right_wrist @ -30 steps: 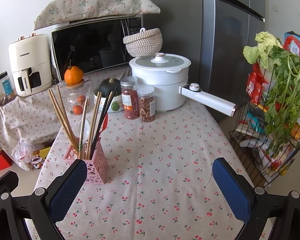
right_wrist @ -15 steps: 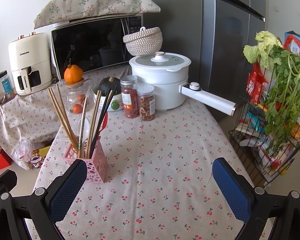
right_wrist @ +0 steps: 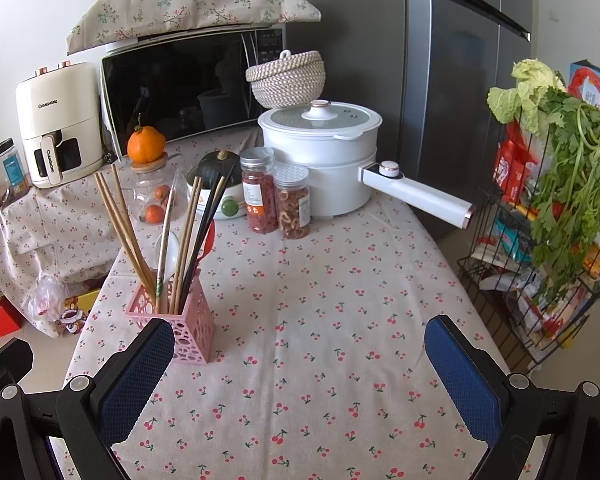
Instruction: Organize utensils
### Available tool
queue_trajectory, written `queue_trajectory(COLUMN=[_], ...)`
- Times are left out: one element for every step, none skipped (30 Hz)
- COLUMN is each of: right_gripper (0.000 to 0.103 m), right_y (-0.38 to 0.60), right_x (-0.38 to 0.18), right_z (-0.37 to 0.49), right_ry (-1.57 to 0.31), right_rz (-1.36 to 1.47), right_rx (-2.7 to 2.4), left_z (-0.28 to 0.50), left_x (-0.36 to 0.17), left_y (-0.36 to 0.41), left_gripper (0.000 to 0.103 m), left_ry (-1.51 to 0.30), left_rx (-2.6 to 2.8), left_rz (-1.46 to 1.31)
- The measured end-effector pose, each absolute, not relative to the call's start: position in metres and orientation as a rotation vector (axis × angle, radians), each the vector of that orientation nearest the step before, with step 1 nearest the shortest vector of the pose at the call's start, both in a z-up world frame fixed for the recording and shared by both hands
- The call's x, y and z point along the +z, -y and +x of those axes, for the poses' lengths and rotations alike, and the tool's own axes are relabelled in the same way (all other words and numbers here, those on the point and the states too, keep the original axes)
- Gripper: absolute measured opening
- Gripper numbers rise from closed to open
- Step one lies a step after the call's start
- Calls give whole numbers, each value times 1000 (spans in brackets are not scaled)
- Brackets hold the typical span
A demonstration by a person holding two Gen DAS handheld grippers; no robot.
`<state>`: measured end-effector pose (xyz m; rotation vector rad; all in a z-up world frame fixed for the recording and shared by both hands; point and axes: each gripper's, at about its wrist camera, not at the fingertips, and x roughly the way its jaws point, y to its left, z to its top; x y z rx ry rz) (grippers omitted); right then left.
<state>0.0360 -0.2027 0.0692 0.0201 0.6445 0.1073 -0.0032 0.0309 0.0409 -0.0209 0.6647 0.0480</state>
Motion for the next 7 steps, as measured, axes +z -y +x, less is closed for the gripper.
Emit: queue_trajectory(right_gripper=[103, 103, 103, 103, 103, 103, 103], right_y=[203, 203, 203, 203, 203, 204, 204], right_x=[69, 69, 69, 69, 69, 69, 68], right_z=[36, 36, 36, 36, 36, 36, 36], right_ry=[-645, -646, -647, -648, -648, -649, -649], right_rz=[20, 20, 20, 20, 20, 20, 21], right_rx=[107, 108, 108, 108, 108, 108, 108], left_z=[-3, -3, -3, -2, -2, -2, -2], left_x=[41, 41, 41, 41, 41, 41, 41], left_y=[-31, -32, -32, -33, -33, -33, -33], left_gripper=[103, 103, 103, 103, 103, 103, 103], left_ry=[-666, -668, -669, -669, -670, -669, -669], left_rx=[47, 47, 48, 48, 48, 48, 47], left_rz=[-22, -22, -21, -21, -21, -20, -20])
